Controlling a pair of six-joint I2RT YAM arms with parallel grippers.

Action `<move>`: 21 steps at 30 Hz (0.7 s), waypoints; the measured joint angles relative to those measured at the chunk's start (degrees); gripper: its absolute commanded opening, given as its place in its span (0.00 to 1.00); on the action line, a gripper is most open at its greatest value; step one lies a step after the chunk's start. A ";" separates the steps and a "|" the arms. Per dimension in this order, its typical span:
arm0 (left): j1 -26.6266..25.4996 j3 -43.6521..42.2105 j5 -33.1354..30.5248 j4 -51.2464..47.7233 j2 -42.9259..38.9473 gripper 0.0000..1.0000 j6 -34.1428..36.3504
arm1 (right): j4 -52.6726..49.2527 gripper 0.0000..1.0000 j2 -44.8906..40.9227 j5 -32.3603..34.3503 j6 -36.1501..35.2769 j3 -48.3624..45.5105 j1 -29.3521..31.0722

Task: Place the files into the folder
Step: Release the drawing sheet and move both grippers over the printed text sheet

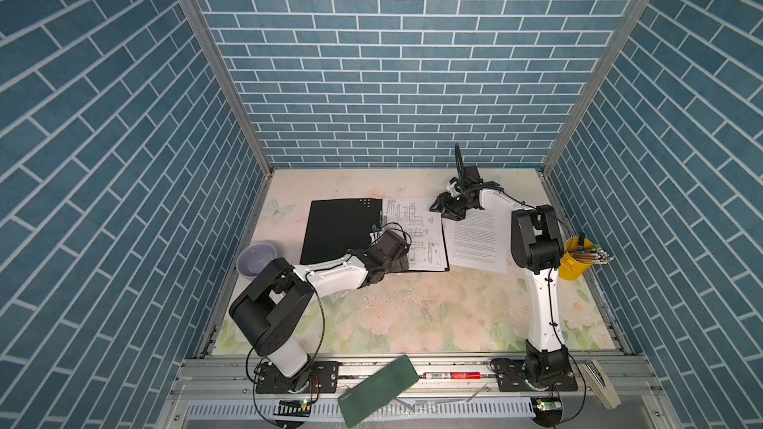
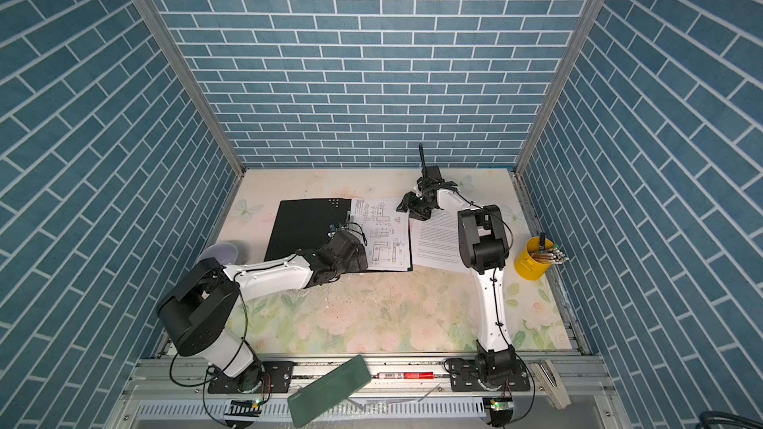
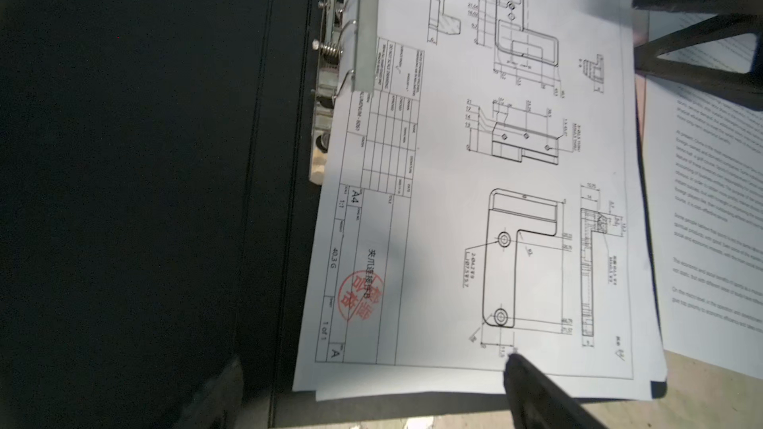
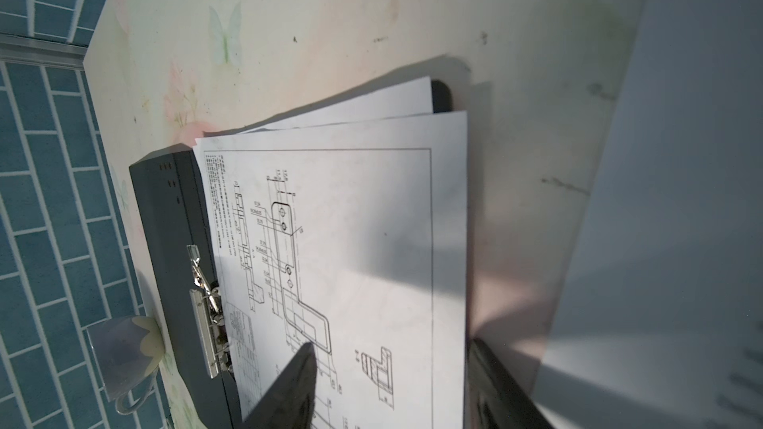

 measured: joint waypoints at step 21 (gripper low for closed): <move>-1.99 11.78 -0.22 -2.16 2.86 1.00 1.16 | -1.86 0.71 -2.47 2.64 -0.68 -1.05 0.48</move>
